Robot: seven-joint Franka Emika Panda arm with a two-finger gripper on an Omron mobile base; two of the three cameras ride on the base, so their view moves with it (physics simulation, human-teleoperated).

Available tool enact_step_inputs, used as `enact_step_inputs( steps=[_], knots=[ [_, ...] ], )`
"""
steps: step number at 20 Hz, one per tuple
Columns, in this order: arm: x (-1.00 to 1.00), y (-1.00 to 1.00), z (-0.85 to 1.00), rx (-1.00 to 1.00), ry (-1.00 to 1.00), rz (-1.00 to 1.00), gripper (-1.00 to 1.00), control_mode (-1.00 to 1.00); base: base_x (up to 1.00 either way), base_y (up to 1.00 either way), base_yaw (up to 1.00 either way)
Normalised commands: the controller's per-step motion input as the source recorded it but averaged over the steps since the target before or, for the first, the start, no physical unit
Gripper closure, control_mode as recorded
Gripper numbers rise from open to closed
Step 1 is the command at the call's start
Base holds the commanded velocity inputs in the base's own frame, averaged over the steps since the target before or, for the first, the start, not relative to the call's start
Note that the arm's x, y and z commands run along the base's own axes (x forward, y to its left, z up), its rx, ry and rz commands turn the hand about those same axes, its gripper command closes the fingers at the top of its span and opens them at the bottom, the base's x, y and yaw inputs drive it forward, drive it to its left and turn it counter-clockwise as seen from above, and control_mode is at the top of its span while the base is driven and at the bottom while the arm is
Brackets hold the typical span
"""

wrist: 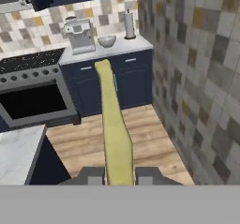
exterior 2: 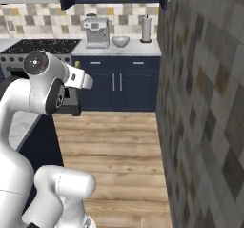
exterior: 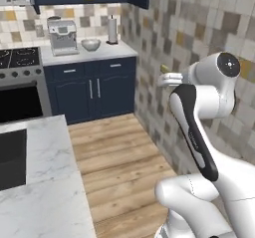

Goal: Pick the egg and butter from the fridge and place them by the bowl for mixing.

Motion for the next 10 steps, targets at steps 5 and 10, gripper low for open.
enact_step_inputs(
  steps=[5,10],
  knots=[
    [0.00,0.00,0.00,0.00,0.00,0.00,1.00,1.00,0.80,-0.11,0.18],
    [0.00,0.00,0.00,0.00,0.00,0.00,1.00,1.00,0.78,-0.17,0.16]
  ],
)
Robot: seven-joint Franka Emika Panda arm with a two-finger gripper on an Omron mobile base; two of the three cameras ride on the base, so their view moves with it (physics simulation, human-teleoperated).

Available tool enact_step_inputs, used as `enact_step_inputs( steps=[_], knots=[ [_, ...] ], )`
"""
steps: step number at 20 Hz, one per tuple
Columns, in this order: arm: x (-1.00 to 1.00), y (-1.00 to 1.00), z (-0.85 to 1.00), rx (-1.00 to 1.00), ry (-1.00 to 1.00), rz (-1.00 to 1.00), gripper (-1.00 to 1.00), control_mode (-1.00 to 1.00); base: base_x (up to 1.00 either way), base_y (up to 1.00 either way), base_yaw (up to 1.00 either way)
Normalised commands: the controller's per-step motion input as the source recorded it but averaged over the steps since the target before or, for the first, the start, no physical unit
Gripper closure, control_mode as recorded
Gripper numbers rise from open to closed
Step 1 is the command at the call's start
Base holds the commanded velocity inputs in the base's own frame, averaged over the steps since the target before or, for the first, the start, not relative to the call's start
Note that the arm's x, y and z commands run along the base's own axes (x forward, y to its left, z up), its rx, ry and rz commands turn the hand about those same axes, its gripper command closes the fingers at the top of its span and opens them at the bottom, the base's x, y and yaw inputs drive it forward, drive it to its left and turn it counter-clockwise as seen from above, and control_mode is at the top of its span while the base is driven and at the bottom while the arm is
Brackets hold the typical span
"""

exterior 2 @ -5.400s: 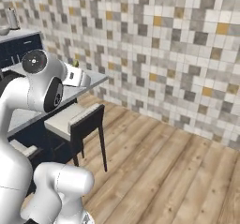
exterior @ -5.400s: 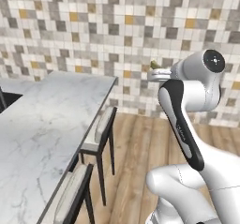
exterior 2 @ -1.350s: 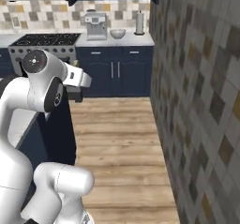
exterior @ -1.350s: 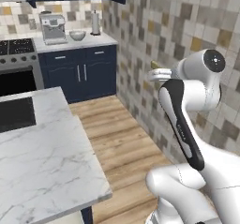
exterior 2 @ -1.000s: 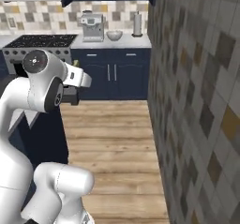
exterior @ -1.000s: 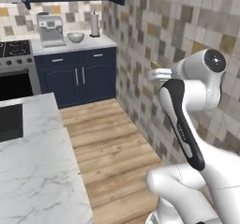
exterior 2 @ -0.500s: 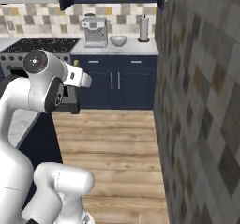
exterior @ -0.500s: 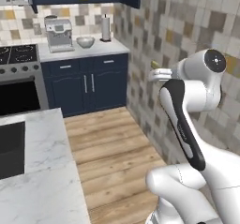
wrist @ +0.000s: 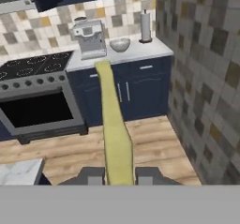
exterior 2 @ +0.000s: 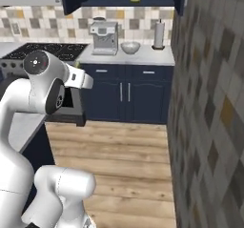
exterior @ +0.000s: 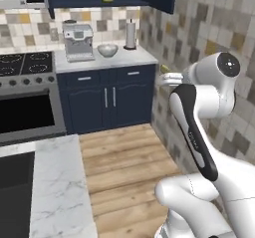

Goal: Pick the egg and butter from the fridge and place them by the bowl for mixing.

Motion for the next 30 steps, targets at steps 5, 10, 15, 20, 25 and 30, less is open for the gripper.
enact_step_inputs(
  steps=[5,10,15,20,25,30],
  knots=[
    [0.00,0.00,0.00,0.00,0.00,0.00,1.00,1.00,0.74,-0.33,0.06],
    [0.00,0.00,0.00,0.00,0.00,0.00,1.00,1.00,0.74,-0.36,0.00],
    [0.00,0.00,0.00,0.00,0.00,0.00,1.00,1.00,0.81,-0.25,0.00],
    [0.00,0.00,0.00,0.00,0.00,0.00,1.00,1.00,0.83,-0.27,0.00],
    [0.00,0.00,0.00,0.00,0.00,0.00,1.00,1.00,0.84,-0.30,0.00],
    [0.00,0.00,0.00,0.00,0.00,0.00,1.00,1.00,0.84,-0.27,0.03]
  ],
)
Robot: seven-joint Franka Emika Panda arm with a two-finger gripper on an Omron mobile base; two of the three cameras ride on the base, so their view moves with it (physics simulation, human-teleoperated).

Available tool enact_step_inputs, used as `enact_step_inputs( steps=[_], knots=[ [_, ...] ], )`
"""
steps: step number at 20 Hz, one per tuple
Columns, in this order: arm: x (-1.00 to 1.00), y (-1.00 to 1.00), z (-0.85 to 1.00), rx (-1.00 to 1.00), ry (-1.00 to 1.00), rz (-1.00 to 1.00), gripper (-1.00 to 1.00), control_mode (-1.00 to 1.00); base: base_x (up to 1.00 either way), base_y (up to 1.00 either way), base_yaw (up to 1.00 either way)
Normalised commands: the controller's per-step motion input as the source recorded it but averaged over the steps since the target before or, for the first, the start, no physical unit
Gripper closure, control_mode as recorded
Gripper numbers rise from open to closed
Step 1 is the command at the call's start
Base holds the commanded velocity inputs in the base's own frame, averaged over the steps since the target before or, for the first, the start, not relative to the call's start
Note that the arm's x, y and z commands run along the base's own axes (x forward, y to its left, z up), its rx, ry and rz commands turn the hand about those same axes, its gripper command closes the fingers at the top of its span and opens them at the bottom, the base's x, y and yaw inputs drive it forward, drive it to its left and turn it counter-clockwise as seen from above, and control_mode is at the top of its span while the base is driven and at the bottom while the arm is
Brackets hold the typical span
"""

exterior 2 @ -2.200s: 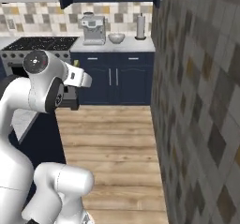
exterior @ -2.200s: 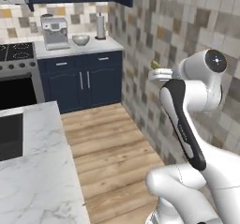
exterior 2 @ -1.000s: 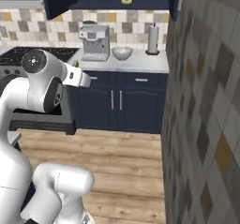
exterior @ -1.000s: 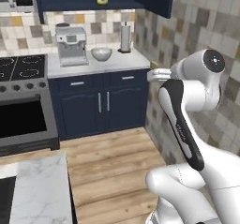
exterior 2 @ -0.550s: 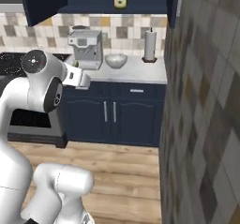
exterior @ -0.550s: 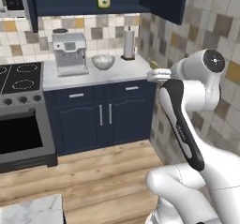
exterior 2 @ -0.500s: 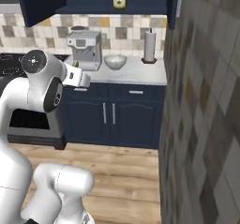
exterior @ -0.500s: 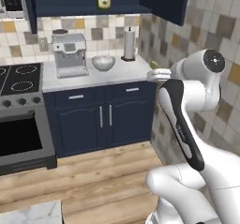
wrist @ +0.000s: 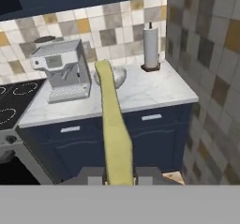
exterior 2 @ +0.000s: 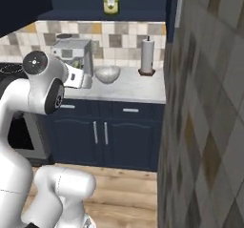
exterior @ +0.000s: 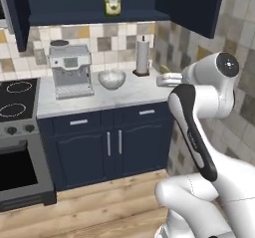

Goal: Pick the egg and butter from the fridge and place them by the bowl for mixing.

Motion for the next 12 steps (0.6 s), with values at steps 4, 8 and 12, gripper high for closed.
enact_step_inputs(
  steps=[4,8,12],
  knots=[
    [0.00,0.00,0.00,0.00,0.00,0.00,1.00,1.00,0.85,-0.16,0.07],
    [0.00,0.00,0.00,0.00,0.00,0.00,1.00,1.00,0.87,-0.14,0.05],
    [0.00,0.00,0.00,0.00,0.00,0.00,1.00,1.00,0.82,-0.19,0.03]
  ],
)
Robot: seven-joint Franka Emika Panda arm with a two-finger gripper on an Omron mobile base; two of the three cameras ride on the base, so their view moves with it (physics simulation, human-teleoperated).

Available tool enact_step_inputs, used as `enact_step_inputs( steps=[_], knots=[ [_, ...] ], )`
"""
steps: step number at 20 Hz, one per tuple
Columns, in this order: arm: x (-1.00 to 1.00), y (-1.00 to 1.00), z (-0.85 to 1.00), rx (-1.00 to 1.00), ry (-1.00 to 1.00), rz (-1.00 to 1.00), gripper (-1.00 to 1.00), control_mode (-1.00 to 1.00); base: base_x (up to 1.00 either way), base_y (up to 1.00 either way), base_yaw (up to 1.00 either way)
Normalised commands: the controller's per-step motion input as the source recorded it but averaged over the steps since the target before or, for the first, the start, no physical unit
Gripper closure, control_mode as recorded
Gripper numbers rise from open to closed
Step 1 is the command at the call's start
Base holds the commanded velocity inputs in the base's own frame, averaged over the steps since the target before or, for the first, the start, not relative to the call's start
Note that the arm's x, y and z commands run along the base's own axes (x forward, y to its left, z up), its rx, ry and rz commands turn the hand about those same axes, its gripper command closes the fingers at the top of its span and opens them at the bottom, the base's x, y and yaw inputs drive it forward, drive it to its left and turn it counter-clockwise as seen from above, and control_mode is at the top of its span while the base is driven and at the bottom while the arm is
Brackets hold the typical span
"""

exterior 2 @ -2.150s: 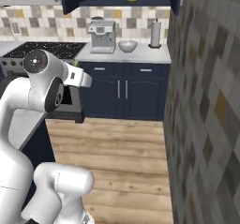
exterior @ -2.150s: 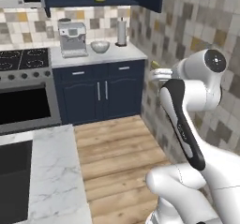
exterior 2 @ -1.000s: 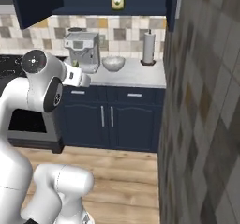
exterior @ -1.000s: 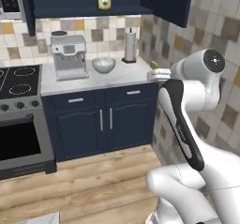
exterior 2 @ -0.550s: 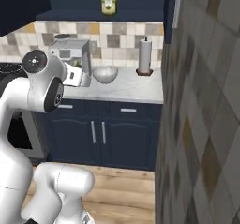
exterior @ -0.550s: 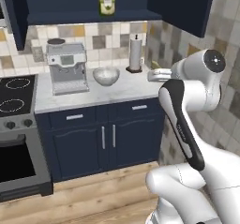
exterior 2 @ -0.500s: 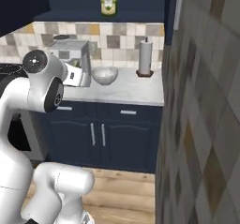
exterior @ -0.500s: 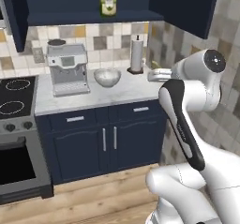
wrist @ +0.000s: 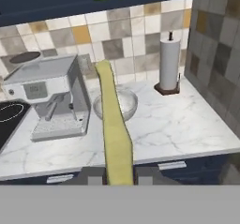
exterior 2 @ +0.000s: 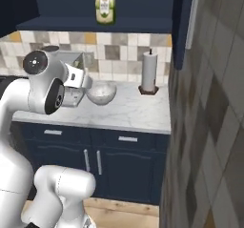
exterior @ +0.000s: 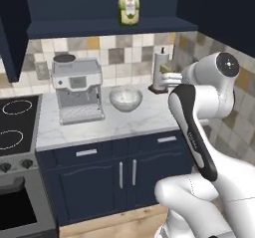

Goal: Pick the egg and butter from the fridge and place them by the bowl for mixing.

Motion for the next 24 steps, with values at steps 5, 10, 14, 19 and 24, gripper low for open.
enact_step_inputs(
  steps=[5,10,14,19,24],
  knots=[
    [0.00,0.00,0.00,0.00,0.00,0.00,1.00,1.00,0.78,-0.20,0.01],
    [0.00,0.00,0.00,0.00,0.00,0.00,1.00,1.00,0.64,-0.31,0.04],
    [0.00,0.00,0.00,0.00,0.00,0.00,1.00,1.00,0.51,-0.22,0.05],
    [0.00,0.00,0.00,0.00,0.00,0.00,1.00,1.00,0.44,-0.13,0.01],
    [0.00,0.00,0.00,0.00,0.00,0.00,1.00,1.00,0.45,-0.06,0.00]
  ],
)
